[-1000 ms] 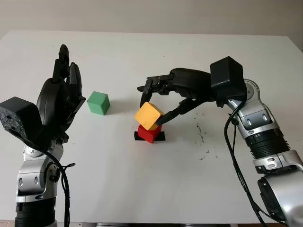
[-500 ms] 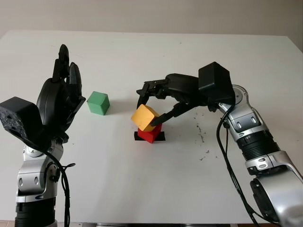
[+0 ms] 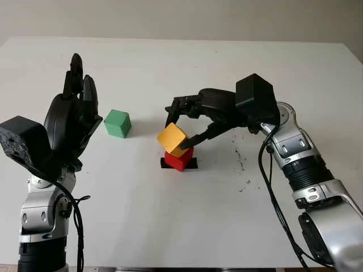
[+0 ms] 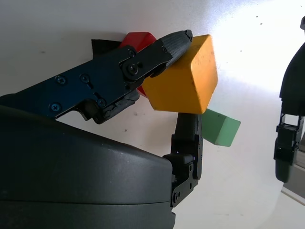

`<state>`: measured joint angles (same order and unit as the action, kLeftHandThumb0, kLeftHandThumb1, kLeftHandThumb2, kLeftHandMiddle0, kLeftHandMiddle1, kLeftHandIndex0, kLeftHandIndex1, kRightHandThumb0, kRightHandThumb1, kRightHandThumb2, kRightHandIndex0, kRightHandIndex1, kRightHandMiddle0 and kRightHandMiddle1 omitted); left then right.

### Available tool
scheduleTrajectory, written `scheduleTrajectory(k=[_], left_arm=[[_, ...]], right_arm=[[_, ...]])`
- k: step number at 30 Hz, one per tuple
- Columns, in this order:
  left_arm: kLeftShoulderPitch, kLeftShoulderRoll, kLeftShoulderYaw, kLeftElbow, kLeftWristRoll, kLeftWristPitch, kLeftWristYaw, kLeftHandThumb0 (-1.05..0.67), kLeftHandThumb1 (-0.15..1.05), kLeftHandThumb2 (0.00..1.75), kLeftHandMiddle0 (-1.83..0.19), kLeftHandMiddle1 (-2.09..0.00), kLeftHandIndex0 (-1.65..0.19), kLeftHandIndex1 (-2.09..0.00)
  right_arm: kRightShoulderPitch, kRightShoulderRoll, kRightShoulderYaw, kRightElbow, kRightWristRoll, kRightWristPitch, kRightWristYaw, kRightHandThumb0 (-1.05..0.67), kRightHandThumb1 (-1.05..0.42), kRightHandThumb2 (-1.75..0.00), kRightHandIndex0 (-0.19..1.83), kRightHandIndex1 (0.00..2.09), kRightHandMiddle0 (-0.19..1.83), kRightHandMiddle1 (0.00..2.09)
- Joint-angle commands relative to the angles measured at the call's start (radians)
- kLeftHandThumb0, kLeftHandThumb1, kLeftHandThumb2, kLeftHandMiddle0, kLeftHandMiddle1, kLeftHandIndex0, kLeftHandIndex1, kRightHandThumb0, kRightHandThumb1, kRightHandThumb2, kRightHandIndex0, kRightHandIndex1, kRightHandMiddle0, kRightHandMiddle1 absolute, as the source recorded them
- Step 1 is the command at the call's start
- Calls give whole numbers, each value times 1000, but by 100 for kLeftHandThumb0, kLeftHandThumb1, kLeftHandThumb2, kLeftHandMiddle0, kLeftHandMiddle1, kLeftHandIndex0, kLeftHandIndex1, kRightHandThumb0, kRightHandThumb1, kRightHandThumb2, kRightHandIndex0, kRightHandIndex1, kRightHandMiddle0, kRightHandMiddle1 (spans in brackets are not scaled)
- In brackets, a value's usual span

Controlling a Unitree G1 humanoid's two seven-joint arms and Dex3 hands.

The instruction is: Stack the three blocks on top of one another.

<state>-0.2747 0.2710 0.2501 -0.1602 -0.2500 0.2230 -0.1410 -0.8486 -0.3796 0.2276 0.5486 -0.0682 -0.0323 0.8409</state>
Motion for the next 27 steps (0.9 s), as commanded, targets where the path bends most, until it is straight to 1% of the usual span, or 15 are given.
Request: scheduleTrajectory(k=[1,6,13,23,27], left_arm=[[-3,3,4,-17,-1,-2,0,-73,105,72,19,0,19,0],[-2,3,7,-19,-2,0,4,-74,105,71,19,0,19,0],[-2,4,6,-21,-2,4,5,-73,105,72,19,0,19,0],[-3,5,5,-22,3,6,8,-72,105,73,19,0,19,0],[-2,6,7,-22,3,5,7,-72,105,73,19,0,19,0]], right_arm=[[-8,0,-4,9,-3,-14,-3,-50,-95,-5,11,5,36,154],[-6,-21,2,-3,-38,-32,-14,-50,-96,-5,11,5,35,152],[-5,-32,-8,1,-41,-29,-8,-49,-96,-5,10,5,32,149],[-9,-52,-4,18,-59,-69,-9,-50,-96,-6,10,5,33,147],[-10,-57,-3,11,-66,-66,-11,-49,-96,-5,9,5,33,146]])
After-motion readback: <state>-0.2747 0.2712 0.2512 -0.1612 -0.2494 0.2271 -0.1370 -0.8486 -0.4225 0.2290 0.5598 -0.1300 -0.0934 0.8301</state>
